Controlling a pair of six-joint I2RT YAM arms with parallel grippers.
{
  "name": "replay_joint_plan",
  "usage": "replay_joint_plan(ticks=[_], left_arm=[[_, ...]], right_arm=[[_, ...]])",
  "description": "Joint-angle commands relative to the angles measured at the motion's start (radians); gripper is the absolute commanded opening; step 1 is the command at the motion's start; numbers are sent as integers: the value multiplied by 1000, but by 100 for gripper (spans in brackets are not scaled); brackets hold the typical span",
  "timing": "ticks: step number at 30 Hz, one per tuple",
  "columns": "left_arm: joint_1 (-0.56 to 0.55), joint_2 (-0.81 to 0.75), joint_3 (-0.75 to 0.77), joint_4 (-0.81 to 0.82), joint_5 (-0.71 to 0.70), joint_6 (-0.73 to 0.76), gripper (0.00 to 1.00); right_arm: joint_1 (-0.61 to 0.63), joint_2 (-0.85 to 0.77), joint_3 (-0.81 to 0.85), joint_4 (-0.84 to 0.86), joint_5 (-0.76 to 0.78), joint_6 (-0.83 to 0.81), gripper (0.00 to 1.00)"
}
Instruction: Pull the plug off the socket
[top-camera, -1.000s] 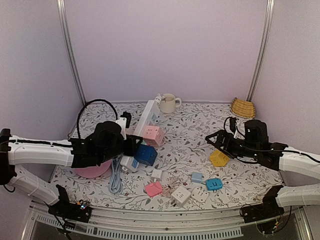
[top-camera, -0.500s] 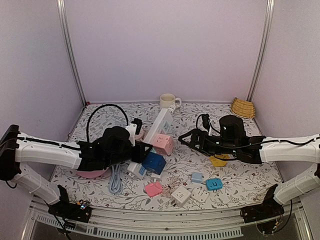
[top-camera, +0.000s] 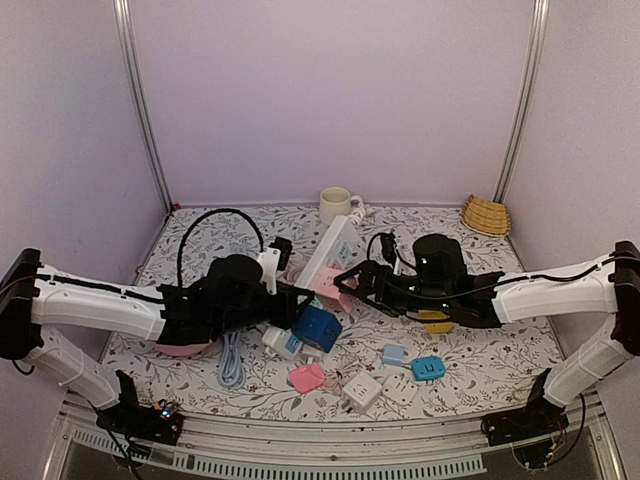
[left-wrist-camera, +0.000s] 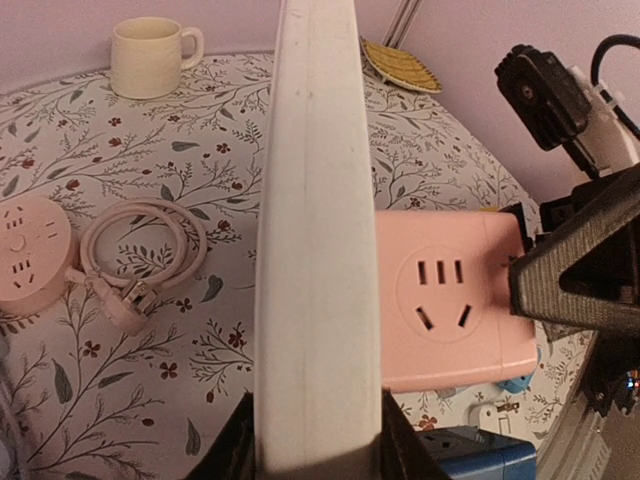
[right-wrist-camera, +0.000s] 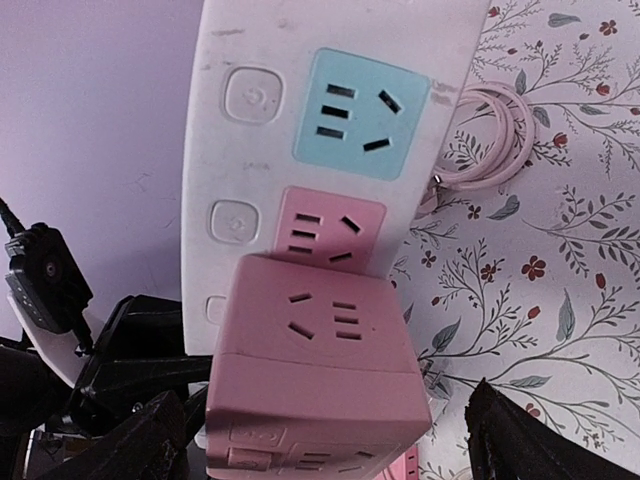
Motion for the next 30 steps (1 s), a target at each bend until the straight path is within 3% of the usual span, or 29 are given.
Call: replay_joint_plan(ticks=[1,9,21,30], left_arm=[[-18,-25,56,200,6,-10,0],[-30,-20,57,209,1,-8,0],[-31,-30,54,187,-45,0,0],[-30,-38,55,93,-177,-15,0]], right_arm=[[10,24,-5,93,-26,39,100],[15,29,-24,139,-25,71,87],[16,22,-40,155,-34,80,37],[16,-6,-45,153,-38,79,15]])
